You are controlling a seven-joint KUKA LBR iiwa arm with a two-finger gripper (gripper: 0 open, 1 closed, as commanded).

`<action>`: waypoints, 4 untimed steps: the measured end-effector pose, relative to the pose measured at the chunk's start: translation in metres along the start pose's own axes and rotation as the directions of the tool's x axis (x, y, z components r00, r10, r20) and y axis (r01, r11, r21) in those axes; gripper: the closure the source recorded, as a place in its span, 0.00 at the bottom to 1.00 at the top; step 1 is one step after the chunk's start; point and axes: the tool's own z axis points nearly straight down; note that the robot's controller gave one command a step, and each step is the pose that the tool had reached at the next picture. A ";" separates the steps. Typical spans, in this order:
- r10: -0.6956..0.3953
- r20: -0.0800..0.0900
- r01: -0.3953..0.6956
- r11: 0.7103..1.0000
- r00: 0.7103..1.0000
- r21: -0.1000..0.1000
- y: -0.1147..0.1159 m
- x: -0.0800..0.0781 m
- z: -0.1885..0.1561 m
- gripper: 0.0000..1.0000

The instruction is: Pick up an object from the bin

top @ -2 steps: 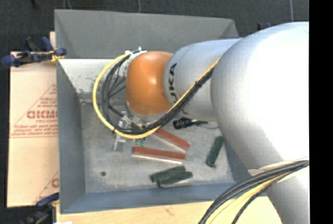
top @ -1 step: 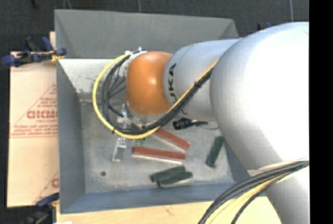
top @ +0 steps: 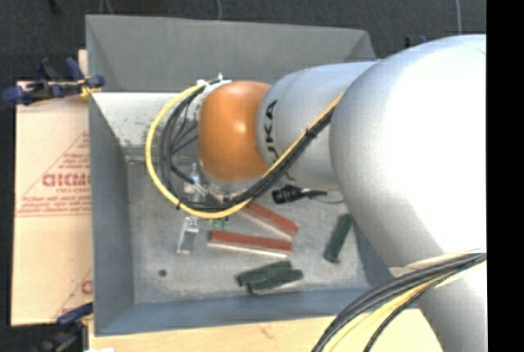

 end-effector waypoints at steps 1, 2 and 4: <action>-0.004 -0.003 0.004 1.000 1.000 -0.001 -0.042 0.000 -0.002 0.00; 0.083 -0.003 -0.083 0.997 0.997 0.002 -0.092 0.015 -0.003 1.00; 0.055 -0.001 -0.055 0.998 0.998 0.004 -0.090 0.027 -0.184 1.00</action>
Offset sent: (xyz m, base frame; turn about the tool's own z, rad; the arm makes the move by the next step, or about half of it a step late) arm -0.0326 -0.0896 -0.0026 0.0805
